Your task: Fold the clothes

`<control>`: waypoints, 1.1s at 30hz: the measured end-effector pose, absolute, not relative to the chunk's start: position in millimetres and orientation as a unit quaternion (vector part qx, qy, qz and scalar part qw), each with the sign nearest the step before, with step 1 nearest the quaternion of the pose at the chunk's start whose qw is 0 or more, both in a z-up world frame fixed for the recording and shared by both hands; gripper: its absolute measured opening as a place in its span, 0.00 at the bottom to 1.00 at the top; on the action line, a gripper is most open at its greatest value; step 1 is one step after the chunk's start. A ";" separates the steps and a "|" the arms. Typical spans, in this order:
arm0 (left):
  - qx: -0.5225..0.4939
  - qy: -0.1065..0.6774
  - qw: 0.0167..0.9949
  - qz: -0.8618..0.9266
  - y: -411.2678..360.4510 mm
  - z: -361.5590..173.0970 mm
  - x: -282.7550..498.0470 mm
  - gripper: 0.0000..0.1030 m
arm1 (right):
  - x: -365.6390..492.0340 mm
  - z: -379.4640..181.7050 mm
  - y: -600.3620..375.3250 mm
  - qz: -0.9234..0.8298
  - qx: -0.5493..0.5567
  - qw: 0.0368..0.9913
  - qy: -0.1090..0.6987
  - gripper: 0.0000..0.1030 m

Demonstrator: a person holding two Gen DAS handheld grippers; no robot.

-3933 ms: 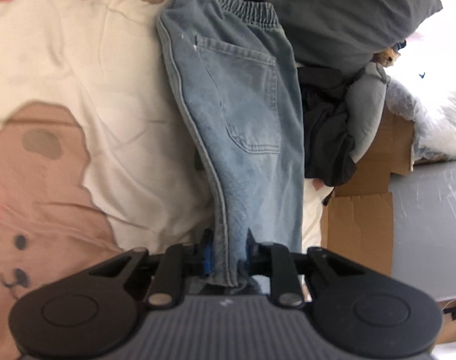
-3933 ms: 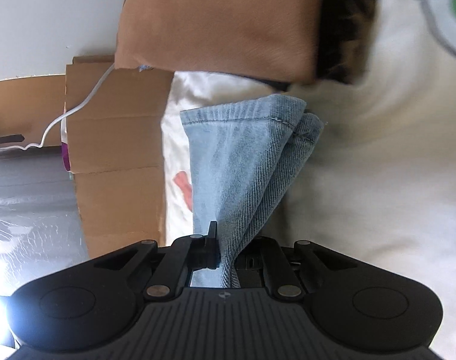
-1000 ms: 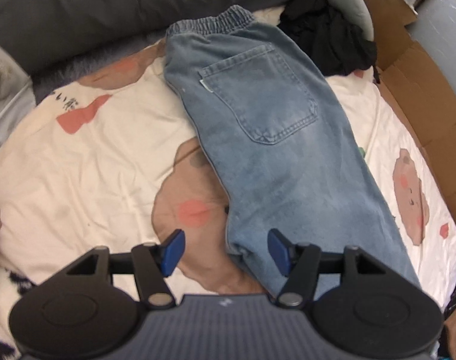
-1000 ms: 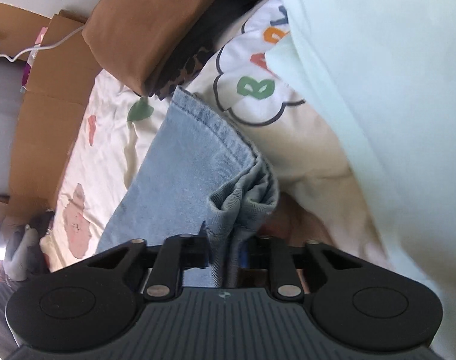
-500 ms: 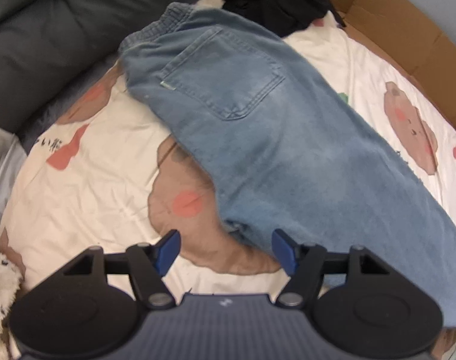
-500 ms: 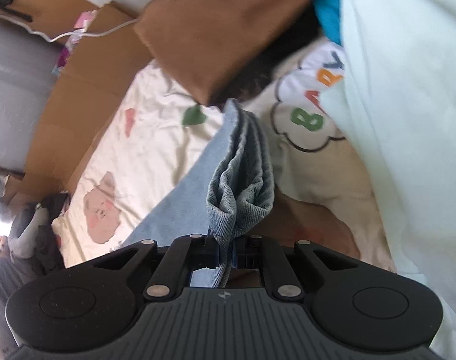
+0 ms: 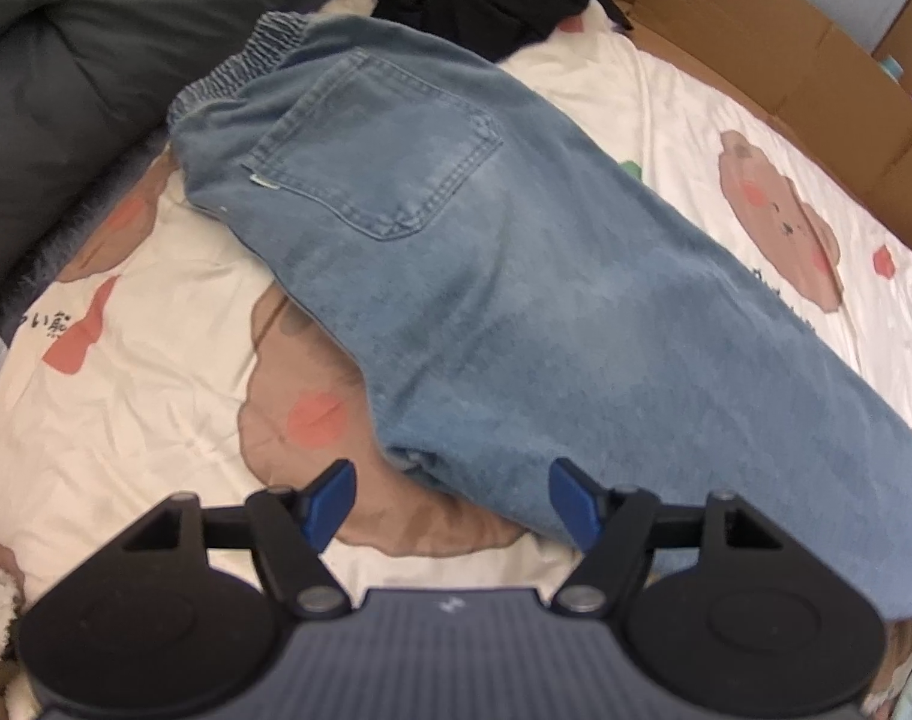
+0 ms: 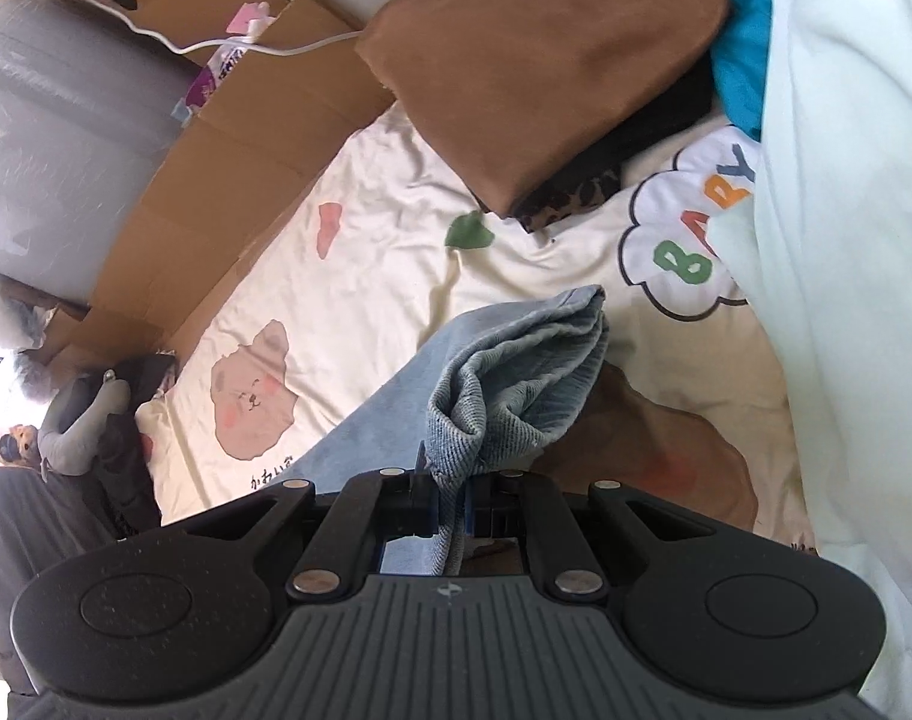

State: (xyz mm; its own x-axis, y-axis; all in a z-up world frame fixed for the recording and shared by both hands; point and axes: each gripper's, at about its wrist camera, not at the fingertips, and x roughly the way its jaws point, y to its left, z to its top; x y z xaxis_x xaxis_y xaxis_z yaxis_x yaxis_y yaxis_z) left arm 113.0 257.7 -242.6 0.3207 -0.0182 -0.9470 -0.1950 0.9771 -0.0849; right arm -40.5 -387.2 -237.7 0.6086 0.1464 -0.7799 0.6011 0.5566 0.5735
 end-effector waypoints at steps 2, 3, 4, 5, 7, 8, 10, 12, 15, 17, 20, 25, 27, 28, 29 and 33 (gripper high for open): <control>-0.093 0.582 0.806 0.049 257.1 -248.4 114.3 0.71 | -37.5 -235.2 -386.2 -0.146 0.444 0.780 0.416 0.05; -0.094 0.582 0.807 0.044 256.5 -250.2 115.2 0.71 | -36.6 -233.9 -385.5 -0.145 0.443 0.781 0.415 0.05; -0.095 0.581 0.807 0.038 255.8 -251.9 116.2 0.71 | -35.6 -232.6 -384.8 -0.144 0.442 0.783 0.413 0.05; -0.095 0.580 0.809 0.030 254.3 -253.5 118.1 0.70 | -34.7 -231.0 -384.1 -0.143 0.442 0.784 0.412 0.05; -0.088 0.580 0.810 0.015 248.7 -255.8 123.7 0.67 | -32.9 -226.4 -381.6 -0.139 0.441 0.787 0.408 0.05; -0.084 0.580 0.810 0.007 245.7 -257.0 126.6 0.65 | -31.2 -223.3 -379.6 -0.134 0.440 0.790 0.405 0.05; -0.080 0.579 0.812 -0.013 238.7 -259.3 132.7 0.65 | -26.6 -214.4 -374.5 -0.116 0.430 0.800 0.403 0.05; -0.080 0.579 0.811 -0.033 230.7 -262.0 138.9 0.65 | -22.7 -204.9 -370.0 -0.101 0.420 0.808 0.400 0.05; -0.081 0.581 0.808 -0.055 220.3 -264.3 144.8 0.65 | -19.0 -189.3 -365.4 -0.092 0.413 0.817 0.391 0.05; -0.085 0.581 0.806 -0.070 214.7 -265.5 147.1 0.64 | -16.2 -179.8 -361.8 -0.085 0.411 0.823 0.384 0.05; -0.079 0.588 0.800 -0.091 205.3 -270.2 148.2 0.59 | -11.3 -168.1 -353.9 -0.075 0.411 0.827 0.376 0.05; -0.069 0.602 0.788 -0.108 191.9 -279.6 147.4 0.55 | 2.2 -146.4 -337.1 -0.045 0.396 0.838 0.373 0.05; -0.072 0.611 0.779 -0.119 186.5 -285.7 146.6 0.51 | 7.5 -138.0 -331.0 -0.032 0.388 0.842 0.373 0.05; -0.072 0.616 0.775 -0.125 183.4 -289.0 145.6 0.50 | 10.2 -134.5 -328.7 -0.027 0.387 0.843 0.373 0.05; -0.067 0.620 0.771 -0.131 179.1 -293.1 144.4 0.47 | 13.0 -130.6 -326.6 -0.023 0.385 0.844 0.372 0.05; -0.046 0.633 0.759 -0.144 165.3 -309.6 139.9 0.30 | 23.6 -113.8 -318.9 -0.004 0.378 0.851 0.366 0.05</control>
